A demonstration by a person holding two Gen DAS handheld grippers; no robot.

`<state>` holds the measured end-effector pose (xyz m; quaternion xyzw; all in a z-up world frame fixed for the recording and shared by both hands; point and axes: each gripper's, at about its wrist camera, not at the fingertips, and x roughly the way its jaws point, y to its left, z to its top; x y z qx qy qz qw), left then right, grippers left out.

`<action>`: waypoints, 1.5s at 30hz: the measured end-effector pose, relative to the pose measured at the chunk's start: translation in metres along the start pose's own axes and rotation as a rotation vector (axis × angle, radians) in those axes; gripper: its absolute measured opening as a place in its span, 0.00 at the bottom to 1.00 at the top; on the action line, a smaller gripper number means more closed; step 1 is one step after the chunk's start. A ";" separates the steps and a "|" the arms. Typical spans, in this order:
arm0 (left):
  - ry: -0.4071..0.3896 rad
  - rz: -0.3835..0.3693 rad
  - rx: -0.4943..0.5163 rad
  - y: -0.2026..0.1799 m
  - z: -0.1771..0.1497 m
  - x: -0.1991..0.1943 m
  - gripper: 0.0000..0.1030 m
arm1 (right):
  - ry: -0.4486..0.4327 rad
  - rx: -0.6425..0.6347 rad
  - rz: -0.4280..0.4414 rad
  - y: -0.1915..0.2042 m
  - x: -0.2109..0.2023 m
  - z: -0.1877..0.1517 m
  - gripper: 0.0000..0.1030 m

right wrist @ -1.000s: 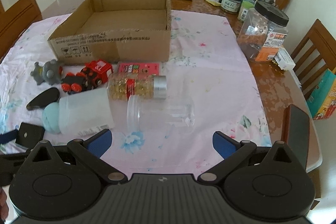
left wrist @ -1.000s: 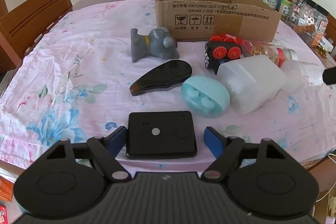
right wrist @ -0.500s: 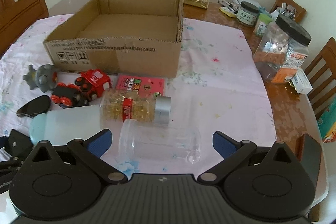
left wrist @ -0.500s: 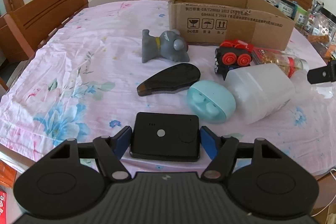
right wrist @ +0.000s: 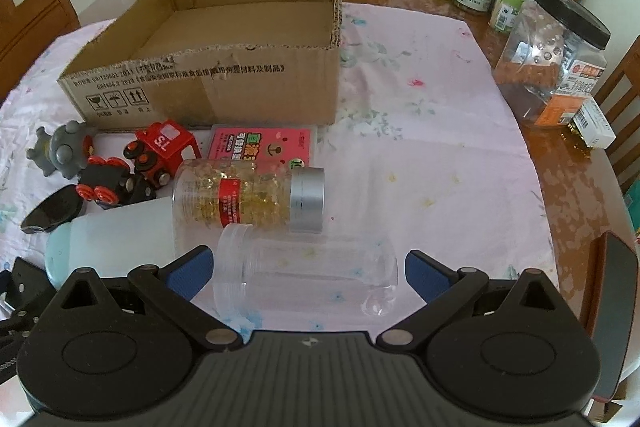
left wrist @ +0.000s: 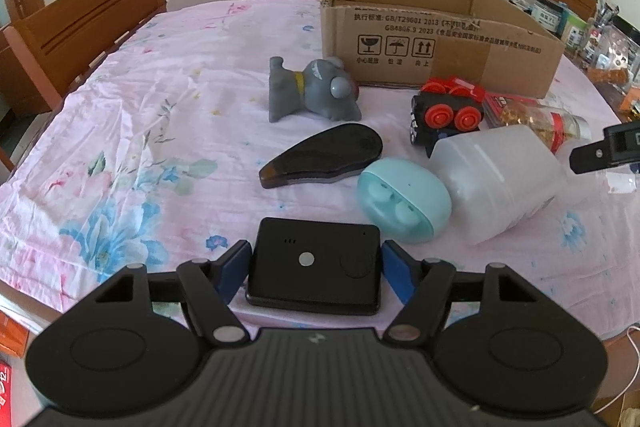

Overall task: Organize rigid objects
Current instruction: 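Close the right gripper around the clear plastic jar while left holds the black pad, then carry both items over the box and open the left gripper to drop the pad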

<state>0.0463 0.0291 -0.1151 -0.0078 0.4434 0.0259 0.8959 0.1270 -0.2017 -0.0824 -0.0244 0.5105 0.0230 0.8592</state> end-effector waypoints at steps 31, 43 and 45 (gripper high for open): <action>0.046 -0.071 0.202 0.024 0.022 -0.002 0.68 | -0.002 -0.045 -0.012 -0.004 -0.020 0.014 0.91; -0.007 -0.174 0.251 0.046 0.064 -0.022 0.68 | -0.079 -0.052 0.045 0.011 -0.052 0.032 0.91; -0.022 -0.199 0.273 0.048 0.074 -0.027 0.68 | -0.096 -0.058 0.053 0.015 -0.056 0.036 0.91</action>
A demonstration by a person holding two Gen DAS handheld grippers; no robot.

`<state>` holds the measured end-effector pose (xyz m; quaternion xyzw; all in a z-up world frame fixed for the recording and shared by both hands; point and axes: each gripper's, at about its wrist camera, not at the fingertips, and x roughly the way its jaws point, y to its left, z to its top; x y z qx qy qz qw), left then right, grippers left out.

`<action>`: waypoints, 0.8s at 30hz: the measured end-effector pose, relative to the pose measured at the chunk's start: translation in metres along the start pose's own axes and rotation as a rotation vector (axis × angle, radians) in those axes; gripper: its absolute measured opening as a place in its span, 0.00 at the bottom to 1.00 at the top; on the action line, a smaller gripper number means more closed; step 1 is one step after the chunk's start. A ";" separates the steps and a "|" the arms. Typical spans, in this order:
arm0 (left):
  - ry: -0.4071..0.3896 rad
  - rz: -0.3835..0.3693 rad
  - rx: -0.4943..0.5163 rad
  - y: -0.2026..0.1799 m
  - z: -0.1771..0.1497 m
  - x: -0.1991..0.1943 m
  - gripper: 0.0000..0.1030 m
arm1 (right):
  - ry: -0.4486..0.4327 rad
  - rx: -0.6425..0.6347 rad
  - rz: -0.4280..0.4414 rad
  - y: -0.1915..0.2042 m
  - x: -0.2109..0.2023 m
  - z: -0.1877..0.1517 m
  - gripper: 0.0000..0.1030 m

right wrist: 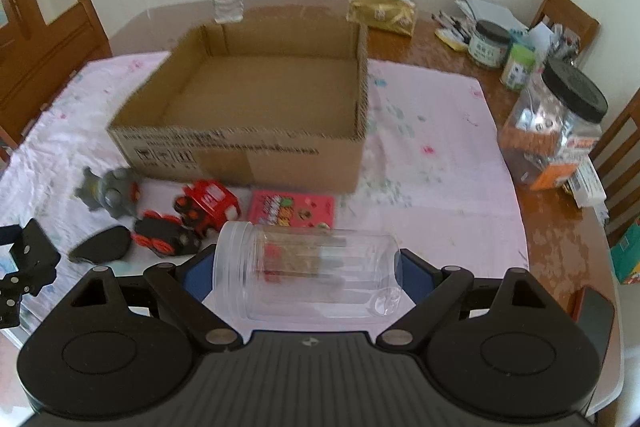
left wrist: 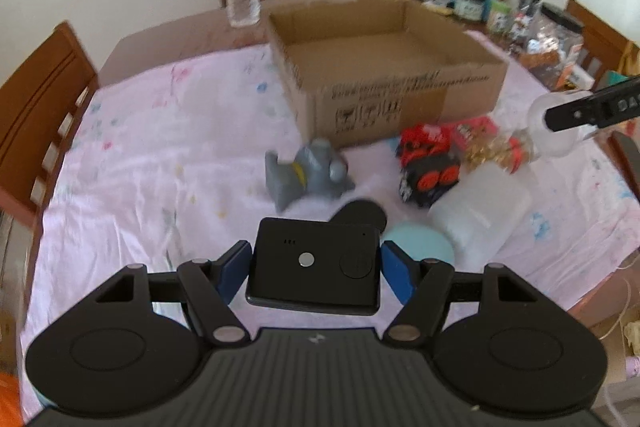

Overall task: Organize rigid objects
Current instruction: 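Carry both items over the box and open the left gripper to drop the pad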

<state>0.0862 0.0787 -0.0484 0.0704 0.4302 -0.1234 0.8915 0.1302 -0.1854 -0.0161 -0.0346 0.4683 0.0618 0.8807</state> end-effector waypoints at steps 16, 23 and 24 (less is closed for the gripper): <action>-0.086 -0.021 0.017 -0.003 0.103 0.008 0.68 | -0.103 -0.140 0.095 -0.007 0.018 0.080 0.91; -0.118 0.007 0.003 -0.008 0.160 0.049 0.68 | -0.118 -0.159 0.143 -0.023 0.041 0.112 0.91; -0.119 0.011 -0.001 -0.008 0.167 0.057 0.68 | -0.116 -0.160 0.148 -0.026 0.045 0.116 0.91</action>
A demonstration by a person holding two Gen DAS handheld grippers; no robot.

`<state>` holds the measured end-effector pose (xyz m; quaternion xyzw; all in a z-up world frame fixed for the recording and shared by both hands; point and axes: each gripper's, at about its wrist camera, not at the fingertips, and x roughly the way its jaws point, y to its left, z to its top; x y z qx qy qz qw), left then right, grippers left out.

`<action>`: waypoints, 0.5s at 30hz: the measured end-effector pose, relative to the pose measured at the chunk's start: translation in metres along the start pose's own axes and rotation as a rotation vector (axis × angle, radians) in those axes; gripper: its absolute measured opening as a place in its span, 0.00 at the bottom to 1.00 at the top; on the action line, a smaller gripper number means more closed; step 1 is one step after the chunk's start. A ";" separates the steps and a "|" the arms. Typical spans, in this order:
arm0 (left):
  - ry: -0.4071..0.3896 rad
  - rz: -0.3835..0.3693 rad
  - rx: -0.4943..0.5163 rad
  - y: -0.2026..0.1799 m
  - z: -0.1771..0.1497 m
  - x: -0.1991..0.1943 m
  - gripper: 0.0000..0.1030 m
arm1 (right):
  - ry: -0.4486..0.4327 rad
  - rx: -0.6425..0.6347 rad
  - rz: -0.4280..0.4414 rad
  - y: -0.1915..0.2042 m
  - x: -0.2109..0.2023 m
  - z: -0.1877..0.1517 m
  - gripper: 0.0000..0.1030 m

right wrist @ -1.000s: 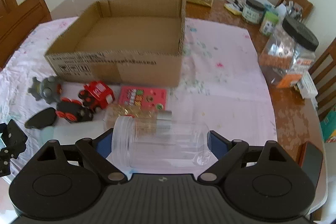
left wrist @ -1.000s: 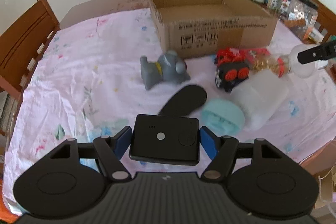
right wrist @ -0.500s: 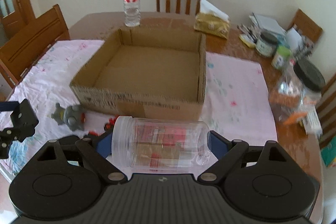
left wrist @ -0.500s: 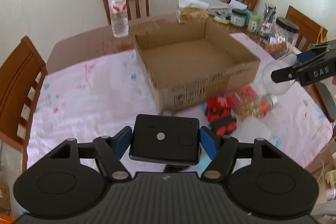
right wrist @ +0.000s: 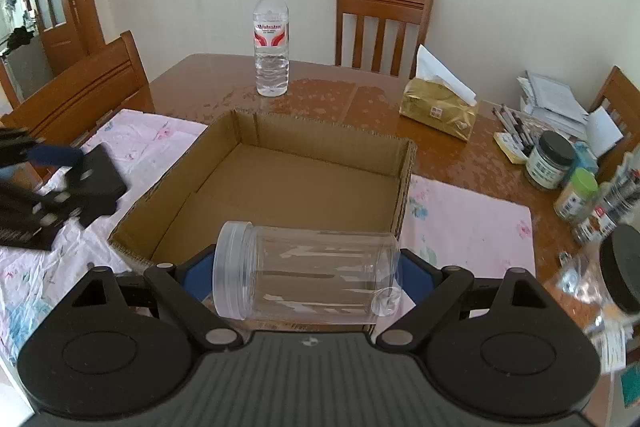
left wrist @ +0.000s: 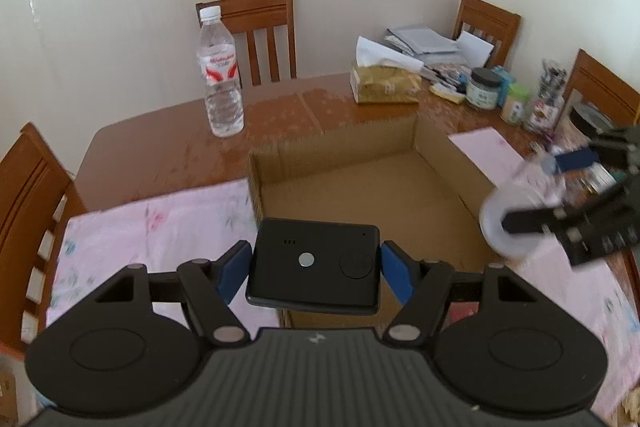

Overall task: Organize rigid objects
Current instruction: 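Carry both items over the box and open the left gripper to drop the pad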

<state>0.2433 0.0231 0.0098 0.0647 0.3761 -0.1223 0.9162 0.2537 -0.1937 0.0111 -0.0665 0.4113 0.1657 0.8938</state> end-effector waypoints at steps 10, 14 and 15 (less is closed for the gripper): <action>0.058 0.011 -0.006 -0.008 0.030 0.079 0.68 | 0.022 0.012 0.030 -0.021 0.024 0.009 0.91; 0.083 0.030 -0.015 -0.009 0.034 0.104 0.68 | 0.027 0.009 0.034 -0.023 0.029 0.012 0.91; 0.089 0.028 -0.024 -0.008 0.035 0.109 0.68 | 0.028 0.009 0.036 -0.024 0.029 0.012 0.91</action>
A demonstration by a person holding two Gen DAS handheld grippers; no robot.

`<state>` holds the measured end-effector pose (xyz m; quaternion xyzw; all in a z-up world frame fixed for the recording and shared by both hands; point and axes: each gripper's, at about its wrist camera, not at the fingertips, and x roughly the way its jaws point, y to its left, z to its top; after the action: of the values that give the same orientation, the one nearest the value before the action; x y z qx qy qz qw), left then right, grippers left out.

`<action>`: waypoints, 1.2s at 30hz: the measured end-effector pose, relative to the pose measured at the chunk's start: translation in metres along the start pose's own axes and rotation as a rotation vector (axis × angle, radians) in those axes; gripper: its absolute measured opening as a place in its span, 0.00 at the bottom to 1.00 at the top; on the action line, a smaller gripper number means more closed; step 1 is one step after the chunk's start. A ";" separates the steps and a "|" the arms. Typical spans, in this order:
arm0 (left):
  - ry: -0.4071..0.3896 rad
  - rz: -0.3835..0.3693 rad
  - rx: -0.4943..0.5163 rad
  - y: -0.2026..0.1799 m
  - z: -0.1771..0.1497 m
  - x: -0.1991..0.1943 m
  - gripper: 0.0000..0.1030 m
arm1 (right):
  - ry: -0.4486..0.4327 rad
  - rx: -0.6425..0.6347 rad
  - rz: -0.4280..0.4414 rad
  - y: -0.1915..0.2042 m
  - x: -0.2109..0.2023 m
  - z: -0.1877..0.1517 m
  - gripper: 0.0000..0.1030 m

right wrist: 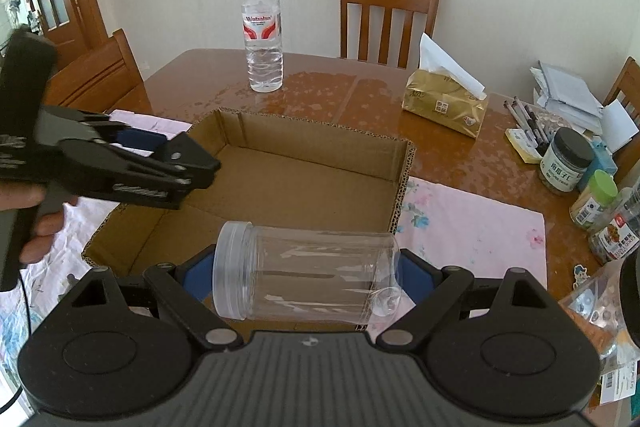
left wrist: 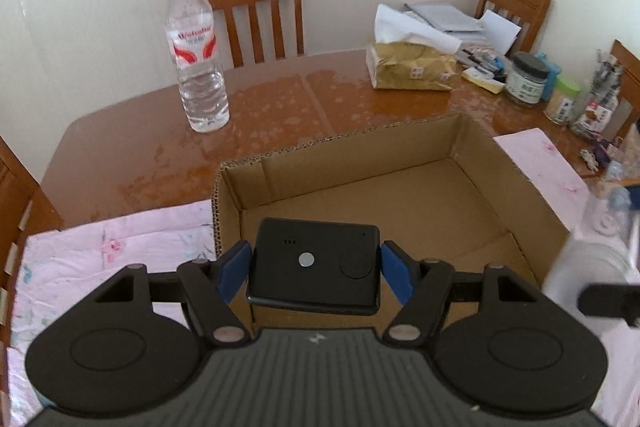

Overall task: Organize rigid objects
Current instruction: 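Carry both items over the box and open the left gripper to drop the pad, then lower the clear jar into the box and open the right gripper while left withdraws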

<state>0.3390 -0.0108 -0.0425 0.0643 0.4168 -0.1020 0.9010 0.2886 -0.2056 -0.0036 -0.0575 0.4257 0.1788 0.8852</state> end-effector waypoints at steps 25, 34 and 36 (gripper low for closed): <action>-0.037 0.052 -0.041 0.006 0.019 0.020 0.92 | 0.010 -0.006 0.005 -0.001 0.010 0.008 0.91; -0.116 0.065 -0.044 0.008 0.009 -0.037 0.96 | 0.003 -0.007 0.006 -0.002 0.015 0.014 0.91; -0.133 0.063 -0.057 0.011 0.000 -0.053 0.98 | 0.000 -0.011 0.008 -0.002 0.018 0.019 0.91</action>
<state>0.3079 0.0064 -0.0016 0.0451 0.3566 -0.0657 0.9308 0.3139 -0.1977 -0.0057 -0.0609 0.4249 0.1849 0.8841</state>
